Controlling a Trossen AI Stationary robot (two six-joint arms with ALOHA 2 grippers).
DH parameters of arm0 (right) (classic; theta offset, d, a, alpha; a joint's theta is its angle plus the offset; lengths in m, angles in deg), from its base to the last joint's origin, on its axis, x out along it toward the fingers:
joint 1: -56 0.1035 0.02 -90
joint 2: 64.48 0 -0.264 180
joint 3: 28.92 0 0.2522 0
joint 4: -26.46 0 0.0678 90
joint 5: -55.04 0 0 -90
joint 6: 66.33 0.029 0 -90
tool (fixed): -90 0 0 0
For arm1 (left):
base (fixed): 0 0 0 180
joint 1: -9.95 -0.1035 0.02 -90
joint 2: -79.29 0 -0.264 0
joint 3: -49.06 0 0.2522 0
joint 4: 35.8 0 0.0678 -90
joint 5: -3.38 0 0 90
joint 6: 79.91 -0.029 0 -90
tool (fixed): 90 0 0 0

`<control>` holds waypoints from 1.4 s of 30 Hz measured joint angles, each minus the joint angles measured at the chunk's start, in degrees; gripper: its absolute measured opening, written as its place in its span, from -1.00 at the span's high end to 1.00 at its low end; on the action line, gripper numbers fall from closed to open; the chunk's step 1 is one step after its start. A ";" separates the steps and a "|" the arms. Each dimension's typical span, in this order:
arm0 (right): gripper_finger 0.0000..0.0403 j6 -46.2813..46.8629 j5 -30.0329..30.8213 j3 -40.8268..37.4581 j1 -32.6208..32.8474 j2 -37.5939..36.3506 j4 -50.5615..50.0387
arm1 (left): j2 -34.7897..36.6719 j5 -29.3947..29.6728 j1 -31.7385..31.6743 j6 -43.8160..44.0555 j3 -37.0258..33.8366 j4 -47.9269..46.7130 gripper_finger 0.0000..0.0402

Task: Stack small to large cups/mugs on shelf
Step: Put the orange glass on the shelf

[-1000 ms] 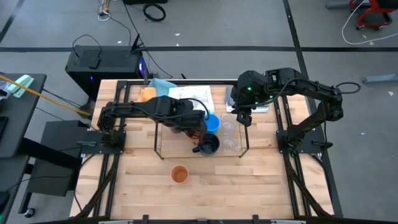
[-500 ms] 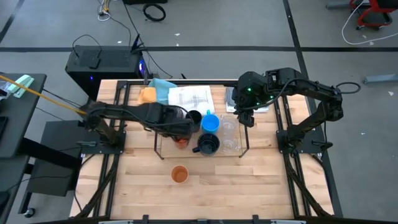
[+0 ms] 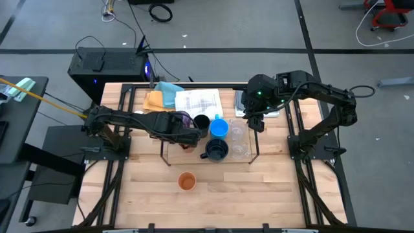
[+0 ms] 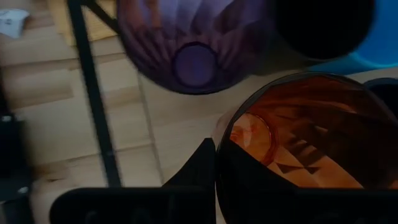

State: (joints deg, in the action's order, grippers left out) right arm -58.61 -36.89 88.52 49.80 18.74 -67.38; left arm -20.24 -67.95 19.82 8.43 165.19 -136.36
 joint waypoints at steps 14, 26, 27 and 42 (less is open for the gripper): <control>0.41 0.22 0.00 0.00 0.00 0.00 0.02 | 0.00 0.28 0.98 1.07 -5.55 7.01 0.93; 0.41 0.22 0.00 0.00 -0.02 0.00 0.01 | 0.00 0.44 0.86 2.61 -9.26 12.50 0.93; 0.41 0.22 0.00 0.00 -0.02 0.00 0.02 | 0.00 0.56 0.70 2.61 -9.26 12.56 0.93; 0.41 0.17 -0.02 0.00 0.00 -0.02 0.00 | -1.77 1.01 -0.50 1.26 -9.20 13.22 0.93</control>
State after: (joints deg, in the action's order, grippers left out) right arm -58.44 -36.91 88.52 49.80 18.72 -67.38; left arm -22.01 -66.94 19.32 9.69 155.99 -123.15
